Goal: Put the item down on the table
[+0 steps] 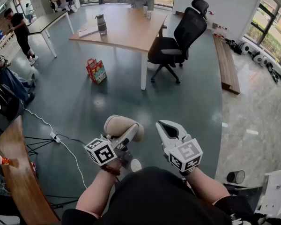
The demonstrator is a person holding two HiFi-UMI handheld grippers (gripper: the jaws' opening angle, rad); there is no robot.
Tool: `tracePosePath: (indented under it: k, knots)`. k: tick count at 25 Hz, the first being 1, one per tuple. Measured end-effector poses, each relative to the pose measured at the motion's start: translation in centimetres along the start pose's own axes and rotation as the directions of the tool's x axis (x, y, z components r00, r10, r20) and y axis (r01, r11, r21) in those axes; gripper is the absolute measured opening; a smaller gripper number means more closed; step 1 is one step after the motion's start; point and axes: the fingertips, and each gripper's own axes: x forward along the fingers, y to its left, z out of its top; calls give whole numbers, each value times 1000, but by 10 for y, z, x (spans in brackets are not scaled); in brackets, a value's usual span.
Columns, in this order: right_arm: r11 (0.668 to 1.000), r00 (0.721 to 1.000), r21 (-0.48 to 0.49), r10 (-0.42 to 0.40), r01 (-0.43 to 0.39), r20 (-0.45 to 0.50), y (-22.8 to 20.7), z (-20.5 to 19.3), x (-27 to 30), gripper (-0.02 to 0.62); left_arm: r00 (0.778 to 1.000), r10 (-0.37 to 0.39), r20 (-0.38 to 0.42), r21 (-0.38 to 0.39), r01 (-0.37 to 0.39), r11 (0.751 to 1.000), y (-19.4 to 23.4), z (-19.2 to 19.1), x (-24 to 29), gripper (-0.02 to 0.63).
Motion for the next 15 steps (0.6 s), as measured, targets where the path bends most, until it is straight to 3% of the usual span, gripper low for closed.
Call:
tracePosePath:
  k: [8,15]
  knots:
    - [1000,1000,-15,2,-2,-2,7,12,56,-8,1000,-14,7,-9,14,1000,41,38,-2,357]
    - [1000,1000,-11,17,-17,-18,-1,12,85,-8,1000,-4,16,-31,5,1000,66,50,4,357]
